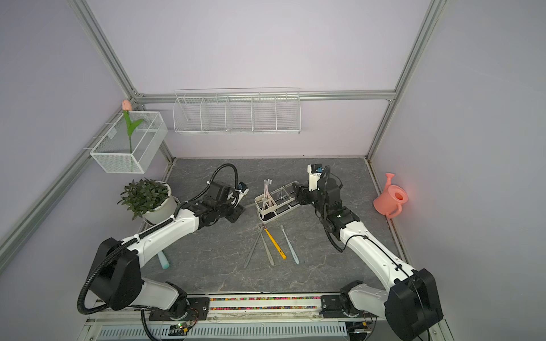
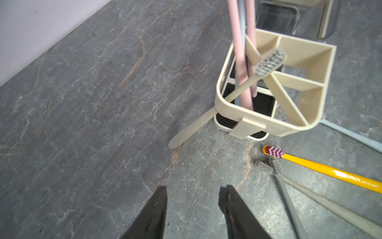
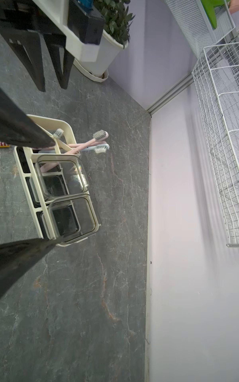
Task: Place the toothbrush into the toothbrush holder
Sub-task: Place the toothbrush in the toothbrush holder, then pick up the toothbrush from the toothbrush holder.
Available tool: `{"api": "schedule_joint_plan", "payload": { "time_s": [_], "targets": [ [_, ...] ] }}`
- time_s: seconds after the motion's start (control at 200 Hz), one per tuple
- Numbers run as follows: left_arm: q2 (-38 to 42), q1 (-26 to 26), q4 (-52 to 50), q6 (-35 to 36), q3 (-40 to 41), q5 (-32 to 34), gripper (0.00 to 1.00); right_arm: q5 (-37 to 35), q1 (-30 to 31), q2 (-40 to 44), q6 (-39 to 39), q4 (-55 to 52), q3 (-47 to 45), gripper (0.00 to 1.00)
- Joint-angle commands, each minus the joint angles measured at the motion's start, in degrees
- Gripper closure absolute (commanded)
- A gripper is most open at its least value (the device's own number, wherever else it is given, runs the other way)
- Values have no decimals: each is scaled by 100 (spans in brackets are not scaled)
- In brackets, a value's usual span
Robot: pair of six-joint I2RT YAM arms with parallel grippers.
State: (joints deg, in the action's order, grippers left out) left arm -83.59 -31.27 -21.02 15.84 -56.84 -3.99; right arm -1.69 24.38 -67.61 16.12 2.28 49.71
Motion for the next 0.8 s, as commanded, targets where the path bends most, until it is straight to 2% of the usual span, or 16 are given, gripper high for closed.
{"api": "schedule_joint_plan", "payload": {
  "time_s": [0.0, 0.15, 0.32, 0.545, 0.795],
  "targets": [
    [-31, 168, -46, 602, -29, -791, 52, 180, -121, 284, 74, -301, 100, 26],
    [-545, 174, -271, 830, -200, -680, 53, 225, -188, 354, 147, -376, 100, 25],
    [-876, 174, -72, 902, -300, -1134, 54, 187, -227, 361, 197, -483, 100, 25],
    [-1105, 174, 465, 872, -386, -708, 53, 211, -256, 418, 303, -392, -161, 24],
    [-1550, 182, 207, 1059, -887, -726, 54, 292, -270, 319, 313, -344, -191, 24]
  ]
}}
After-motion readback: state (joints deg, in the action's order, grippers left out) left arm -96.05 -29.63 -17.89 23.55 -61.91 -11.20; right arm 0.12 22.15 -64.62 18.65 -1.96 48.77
